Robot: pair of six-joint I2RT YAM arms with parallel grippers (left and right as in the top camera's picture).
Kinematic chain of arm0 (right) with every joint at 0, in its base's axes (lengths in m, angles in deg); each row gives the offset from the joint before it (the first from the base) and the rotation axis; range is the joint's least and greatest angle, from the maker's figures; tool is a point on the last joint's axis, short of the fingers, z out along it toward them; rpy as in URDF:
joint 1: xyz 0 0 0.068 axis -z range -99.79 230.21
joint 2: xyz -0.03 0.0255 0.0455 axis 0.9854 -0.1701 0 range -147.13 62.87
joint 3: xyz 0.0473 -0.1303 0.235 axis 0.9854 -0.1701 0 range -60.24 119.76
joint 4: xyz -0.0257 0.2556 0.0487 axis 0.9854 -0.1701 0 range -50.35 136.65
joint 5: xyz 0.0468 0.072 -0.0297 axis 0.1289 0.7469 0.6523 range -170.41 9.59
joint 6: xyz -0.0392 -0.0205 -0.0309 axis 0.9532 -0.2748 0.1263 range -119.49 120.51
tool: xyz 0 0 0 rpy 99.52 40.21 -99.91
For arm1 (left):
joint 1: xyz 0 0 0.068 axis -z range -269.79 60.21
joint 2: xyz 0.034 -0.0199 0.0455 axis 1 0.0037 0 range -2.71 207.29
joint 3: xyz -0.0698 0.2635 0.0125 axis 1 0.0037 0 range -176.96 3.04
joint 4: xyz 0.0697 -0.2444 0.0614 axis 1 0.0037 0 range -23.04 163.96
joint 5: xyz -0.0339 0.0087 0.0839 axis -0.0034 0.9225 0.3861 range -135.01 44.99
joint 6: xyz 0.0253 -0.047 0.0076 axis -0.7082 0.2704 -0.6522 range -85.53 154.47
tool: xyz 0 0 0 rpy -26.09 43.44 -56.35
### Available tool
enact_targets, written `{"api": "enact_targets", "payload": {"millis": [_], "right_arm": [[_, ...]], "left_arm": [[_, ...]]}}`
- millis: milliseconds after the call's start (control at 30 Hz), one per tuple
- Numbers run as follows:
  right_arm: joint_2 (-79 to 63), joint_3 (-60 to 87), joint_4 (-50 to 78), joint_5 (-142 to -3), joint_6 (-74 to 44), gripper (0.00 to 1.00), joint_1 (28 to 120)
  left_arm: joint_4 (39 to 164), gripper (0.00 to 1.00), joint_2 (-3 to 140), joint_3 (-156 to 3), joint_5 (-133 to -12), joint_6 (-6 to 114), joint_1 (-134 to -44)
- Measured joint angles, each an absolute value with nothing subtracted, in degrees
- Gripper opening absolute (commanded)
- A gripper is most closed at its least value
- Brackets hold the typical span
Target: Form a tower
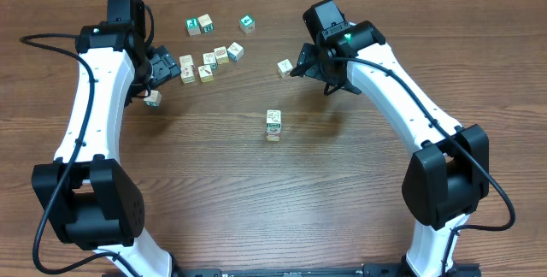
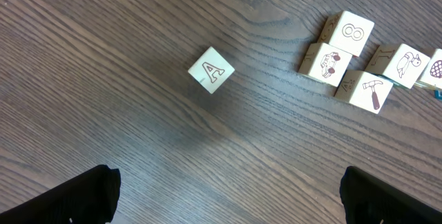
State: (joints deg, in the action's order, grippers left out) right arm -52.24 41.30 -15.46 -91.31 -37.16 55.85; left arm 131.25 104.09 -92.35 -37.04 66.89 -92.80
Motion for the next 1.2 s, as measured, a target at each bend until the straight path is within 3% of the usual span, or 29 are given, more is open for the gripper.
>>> {"api": "enact_targets", "payload": {"millis": [767,933,1200], "right_arm": [[-52.2,41.3,-15.5,-91.3,-37.2,1.00,55.8],[-52.2,41.3,-15.5,-91.3,-37.1,1.00,55.8],[-52.2,41.3,-15.4,-91.3,-37.1,1.00,55.8]], "left_arm": [[129.6,1.00,104.1,-92.3,-36.4,66.9,-92.8],[115.5,0.99,103.8,-88.1,-37.7,67.2,-91.7],[90.0,0.99,97.0,-67.5,-37.8,67.1,-84.2]]}}
